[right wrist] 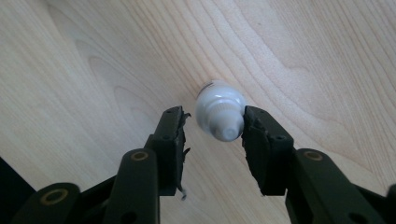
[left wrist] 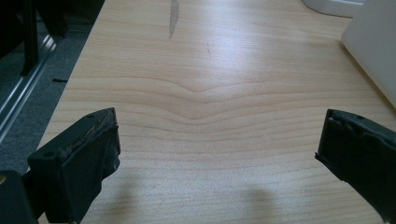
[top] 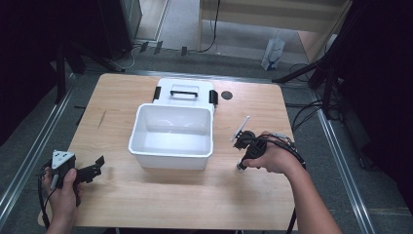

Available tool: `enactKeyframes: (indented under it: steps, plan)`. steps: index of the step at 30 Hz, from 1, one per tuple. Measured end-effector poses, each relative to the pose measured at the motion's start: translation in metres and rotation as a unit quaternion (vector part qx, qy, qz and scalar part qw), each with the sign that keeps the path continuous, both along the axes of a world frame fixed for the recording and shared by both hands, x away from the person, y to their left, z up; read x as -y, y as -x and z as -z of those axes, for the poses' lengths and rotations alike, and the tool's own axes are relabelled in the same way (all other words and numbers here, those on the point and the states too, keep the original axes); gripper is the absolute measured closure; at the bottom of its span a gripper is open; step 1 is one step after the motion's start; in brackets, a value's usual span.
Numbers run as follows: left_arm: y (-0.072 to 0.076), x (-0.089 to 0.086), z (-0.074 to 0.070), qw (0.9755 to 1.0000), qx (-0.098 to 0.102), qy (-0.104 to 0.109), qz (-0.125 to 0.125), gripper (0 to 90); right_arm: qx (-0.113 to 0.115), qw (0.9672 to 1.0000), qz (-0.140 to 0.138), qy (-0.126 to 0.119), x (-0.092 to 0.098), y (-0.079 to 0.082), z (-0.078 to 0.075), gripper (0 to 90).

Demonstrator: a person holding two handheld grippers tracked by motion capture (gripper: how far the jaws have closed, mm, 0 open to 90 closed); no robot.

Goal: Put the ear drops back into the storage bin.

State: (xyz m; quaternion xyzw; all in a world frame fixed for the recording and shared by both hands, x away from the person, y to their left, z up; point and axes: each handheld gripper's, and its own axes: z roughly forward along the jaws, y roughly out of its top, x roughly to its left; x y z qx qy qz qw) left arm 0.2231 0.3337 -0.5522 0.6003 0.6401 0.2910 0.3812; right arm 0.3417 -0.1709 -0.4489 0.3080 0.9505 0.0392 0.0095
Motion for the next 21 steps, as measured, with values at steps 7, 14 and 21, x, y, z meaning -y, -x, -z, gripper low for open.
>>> enactKeyframes:
  steps: [7, 14, 21]
  plan:
    - [0.000, 0.000, 0.000, 1.0000, 0.000, 0.001, 0.000, 0.0, -0.003, 0.9999, 0.004, 0.012, -0.002, -0.003, 0.003, 72.0]
    - [0.000, 0.000, 0.000, 1.0000, -0.001, 0.000, 0.000, 0.0, 0.002, 1.0000, -0.008, 0.006, -0.004, -0.005, -0.006, 72.2]
    - [0.000, 0.000, 0.000, 1.0000, -0.001, -0.002, 0.001, 0.0, 0.023, 0.9996, -0.012, -0.007, -0.006, -0.008, -0.035, 72.2]
